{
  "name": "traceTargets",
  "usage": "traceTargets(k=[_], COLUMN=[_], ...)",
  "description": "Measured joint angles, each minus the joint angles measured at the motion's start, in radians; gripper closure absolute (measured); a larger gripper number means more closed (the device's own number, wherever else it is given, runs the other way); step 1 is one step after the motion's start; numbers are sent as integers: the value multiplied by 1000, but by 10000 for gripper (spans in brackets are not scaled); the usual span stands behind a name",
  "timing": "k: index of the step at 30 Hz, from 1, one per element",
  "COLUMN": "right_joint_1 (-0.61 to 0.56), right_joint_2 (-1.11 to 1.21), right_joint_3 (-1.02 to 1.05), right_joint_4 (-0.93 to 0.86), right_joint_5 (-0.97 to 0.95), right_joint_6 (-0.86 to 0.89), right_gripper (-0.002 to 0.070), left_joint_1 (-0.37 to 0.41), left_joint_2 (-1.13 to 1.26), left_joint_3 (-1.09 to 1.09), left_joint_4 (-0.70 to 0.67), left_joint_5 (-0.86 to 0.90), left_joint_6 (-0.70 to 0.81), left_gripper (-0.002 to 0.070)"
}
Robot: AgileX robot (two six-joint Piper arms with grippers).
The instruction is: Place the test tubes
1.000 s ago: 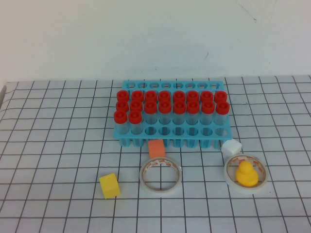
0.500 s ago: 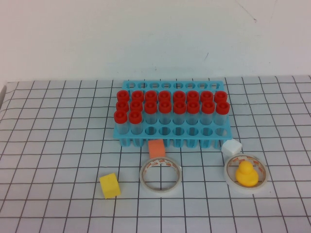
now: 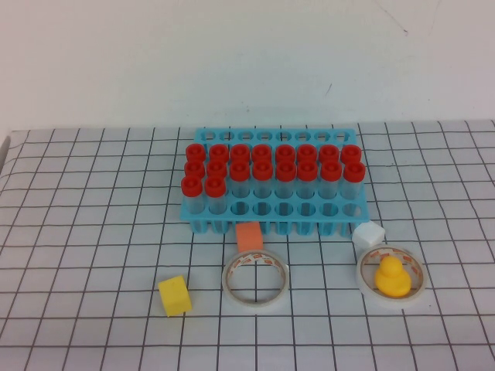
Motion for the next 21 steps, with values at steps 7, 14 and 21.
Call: traceTargets(k=[7, 14, 21], right_joint_1=[0, 0, 0], right_joint_2=[0, 0, 0], right_joint_3=[0, 0, 0], right_joint_4=[0, 0, 0], right_joint_5=[0, 0, 0], right_joint_6=[0, 0, 0], right_gripper=[678, 678, 678], left_joint_1=[124, 75, -35], left_joint_2=[0, 0, 0], left_joint_3=[115, 215, 226], left_joint_4=[-52, -54, -54], left_joint_5=[-52, -66, -26], left_joint_6=[36, 130, 204], left_gripper=[676, 676, 676])
